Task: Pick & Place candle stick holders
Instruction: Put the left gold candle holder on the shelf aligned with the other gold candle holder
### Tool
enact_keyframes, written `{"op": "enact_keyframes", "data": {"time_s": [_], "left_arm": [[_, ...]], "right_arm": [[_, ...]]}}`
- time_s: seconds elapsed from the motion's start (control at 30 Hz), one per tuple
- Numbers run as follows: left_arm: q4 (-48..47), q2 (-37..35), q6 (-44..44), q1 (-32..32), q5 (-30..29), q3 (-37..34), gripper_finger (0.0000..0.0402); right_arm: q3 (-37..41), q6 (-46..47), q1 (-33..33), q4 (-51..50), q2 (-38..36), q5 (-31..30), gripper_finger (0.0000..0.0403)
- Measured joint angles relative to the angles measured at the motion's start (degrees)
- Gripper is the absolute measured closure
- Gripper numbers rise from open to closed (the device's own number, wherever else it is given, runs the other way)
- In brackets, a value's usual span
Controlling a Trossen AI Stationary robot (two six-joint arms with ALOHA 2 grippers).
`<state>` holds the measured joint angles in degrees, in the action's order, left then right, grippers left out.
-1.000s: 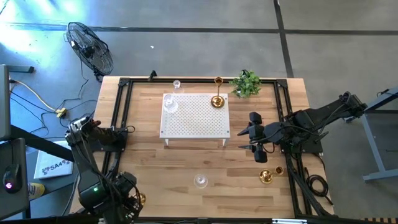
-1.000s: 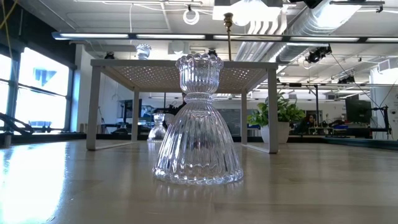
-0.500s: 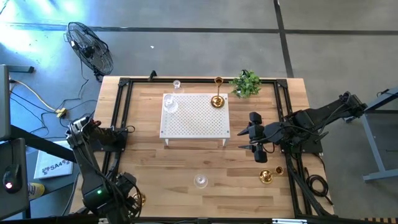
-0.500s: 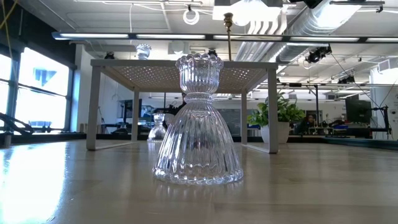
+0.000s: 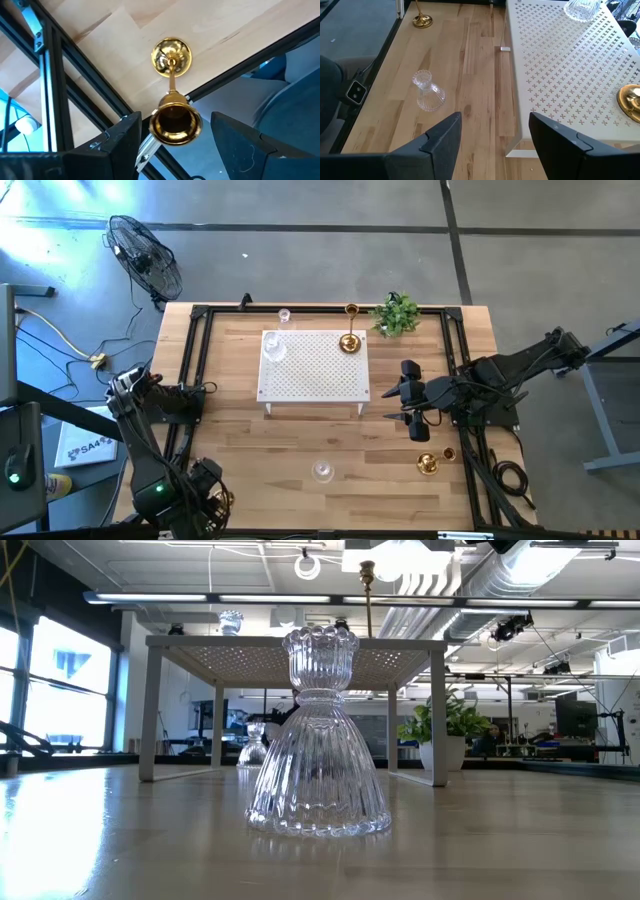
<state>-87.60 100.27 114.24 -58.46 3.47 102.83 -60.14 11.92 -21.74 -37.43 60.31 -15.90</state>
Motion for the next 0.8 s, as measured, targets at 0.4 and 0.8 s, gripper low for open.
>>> {"op": "enact_keyframes", "data": {"time_s": [0.4,0.8], "left_arm": [[3.88,-0.02,-0.58,0.0,0.55,-4.07,0.0168],[4.53,-0.02,-0.43,0.0,-1.06,-4.09,0.0168]], "right_arm": [[0.0,-0.02,0.0,0.0,0.0,-0.02,0.0178],[-0.02,-0.02,0.0,0.02,0.0,-0.02,0.0178]]}}
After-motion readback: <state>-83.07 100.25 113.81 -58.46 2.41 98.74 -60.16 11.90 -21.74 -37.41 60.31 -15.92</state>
